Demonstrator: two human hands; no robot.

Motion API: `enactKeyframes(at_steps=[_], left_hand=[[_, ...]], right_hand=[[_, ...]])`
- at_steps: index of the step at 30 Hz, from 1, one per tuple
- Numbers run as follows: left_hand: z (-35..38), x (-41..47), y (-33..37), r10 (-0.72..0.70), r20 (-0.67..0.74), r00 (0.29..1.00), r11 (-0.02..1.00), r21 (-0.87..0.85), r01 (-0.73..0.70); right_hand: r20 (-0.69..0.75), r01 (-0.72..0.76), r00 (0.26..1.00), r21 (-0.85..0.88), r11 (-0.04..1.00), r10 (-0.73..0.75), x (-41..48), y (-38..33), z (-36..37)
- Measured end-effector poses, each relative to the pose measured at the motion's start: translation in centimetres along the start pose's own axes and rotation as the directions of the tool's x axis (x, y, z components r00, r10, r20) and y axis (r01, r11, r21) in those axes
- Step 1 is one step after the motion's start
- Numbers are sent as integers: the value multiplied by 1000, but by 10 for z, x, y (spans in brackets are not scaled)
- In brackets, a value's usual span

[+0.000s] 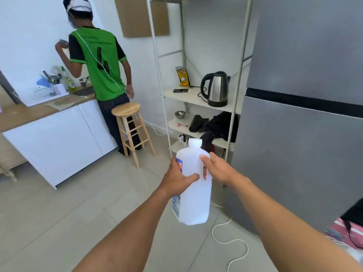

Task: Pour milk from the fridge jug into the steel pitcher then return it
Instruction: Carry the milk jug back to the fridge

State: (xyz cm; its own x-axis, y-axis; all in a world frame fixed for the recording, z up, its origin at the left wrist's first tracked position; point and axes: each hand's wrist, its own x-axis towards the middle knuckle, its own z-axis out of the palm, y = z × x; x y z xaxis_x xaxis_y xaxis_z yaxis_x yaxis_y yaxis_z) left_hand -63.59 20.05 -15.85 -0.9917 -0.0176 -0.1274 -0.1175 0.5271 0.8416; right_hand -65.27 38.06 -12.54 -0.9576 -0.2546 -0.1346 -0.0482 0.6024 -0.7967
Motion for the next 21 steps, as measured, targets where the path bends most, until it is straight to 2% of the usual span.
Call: enactKeyframes(at_steps=[3,9,21], left_hand=[[20,21,20,31,20,999,999,30,-32],[46,71,69,93,61,994,995,14,-94],[65,187,116,202,0,979,977,69,-201]], right_hand=[[-83,-41,996,-60,997,36,0,11,-29],[-279,-128,955,-74,989,102,14,23,-81],[-438,-293,877,-165,942,196,81,33,-146]])
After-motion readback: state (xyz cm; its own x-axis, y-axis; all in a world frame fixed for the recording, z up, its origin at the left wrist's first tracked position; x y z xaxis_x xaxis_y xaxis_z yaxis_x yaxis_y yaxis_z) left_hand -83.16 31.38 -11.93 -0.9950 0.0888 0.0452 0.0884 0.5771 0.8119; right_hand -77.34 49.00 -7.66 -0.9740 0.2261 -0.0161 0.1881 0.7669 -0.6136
